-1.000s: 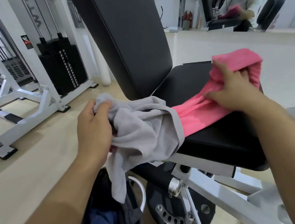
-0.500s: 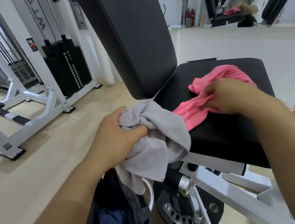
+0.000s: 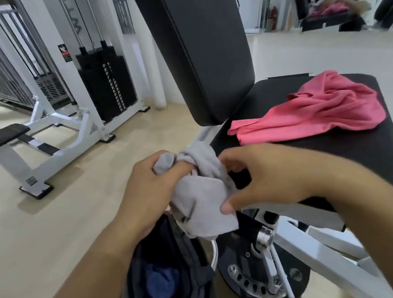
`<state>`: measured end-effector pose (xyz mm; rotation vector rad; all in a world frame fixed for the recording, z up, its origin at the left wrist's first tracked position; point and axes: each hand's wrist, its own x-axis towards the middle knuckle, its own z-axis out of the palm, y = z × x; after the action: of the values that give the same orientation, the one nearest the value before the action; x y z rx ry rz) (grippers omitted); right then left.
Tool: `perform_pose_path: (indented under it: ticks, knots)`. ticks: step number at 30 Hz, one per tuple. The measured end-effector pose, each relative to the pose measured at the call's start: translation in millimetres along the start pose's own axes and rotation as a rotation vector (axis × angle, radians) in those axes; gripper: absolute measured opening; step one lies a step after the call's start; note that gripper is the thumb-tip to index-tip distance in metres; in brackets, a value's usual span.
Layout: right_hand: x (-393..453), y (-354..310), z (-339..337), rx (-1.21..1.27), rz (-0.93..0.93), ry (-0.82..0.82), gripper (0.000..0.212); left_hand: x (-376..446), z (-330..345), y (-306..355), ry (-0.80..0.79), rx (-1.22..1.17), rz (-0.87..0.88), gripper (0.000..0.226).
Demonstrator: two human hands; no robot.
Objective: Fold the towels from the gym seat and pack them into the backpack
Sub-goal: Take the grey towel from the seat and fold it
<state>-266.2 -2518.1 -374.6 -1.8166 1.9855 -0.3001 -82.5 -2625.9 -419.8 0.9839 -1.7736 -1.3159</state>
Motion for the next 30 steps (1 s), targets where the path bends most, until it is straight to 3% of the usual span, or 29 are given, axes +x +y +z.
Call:
perform_pose_path:
  ticks: [3,4,6,9,11,13,16,18,20,21,25,27,30]
  knots:
    - [14,4,25,0.019,-0.072,0.203,0.014,-3,-7,5,-0.178,0.016,-0.032,0.033]
    - [15,6,26,0.090,-0.107,0.204,0.009,-4,-11,8,-0.226,0.079,-0.050,0.032]
    - [10,6,21,0.293,-0.188,0.129,0.006,-3,-19,10,-0.237,0.249,-0.039,0.037]
    - [-1,3,10,0.694,-0.239,0.022,0.010,-1,-30,10,-0.197,0.338,0.130,0.038]
    - [-6,0,7,0.913,-0.211,-0.043,0.016,-2,-29,6,-0.313,0.279,0.199,0.037]
    - [-11,-1,4,1.011,-0.177,-0.112,0.021,-6,-22,7,-0.451,0.105,0.162,0.028]
    - [-23,1,-7,0.950,-0.177,-0.239,0.029,-12,-13,12,-0.497,-0.067,0.092,0.010]
    - [-35,5,-21,0.873,-0.208,-0.346,0.049,-14,-11,16,-0.513,-0.094,0.092,0.003]
    - [-46,7,-35,0.799,-0.222,-0.431,0.065,-19,-10,21,-0.569,-0.026,0.096,0.013]
    - [-50,7,-41,0.731,-0.217,-0.431,0.063,-21,-8,23,-0.604,0.029,0.085,0.021]
    - [-47,23,-48,0.168,-0.062,-0.055,0.044,-24,-2,24,-0.692,0.291,-0.019,0.070]
    - [-39,33,-44,0.068,0.044,0.094,0.035,-19,0,17,-0.635,0.296,-0.028,0.088]
    - [-31,50,-40,0.069,0.142,0.259,0.027,-12,1,8,-0.500,0.223,0.003,0.053]
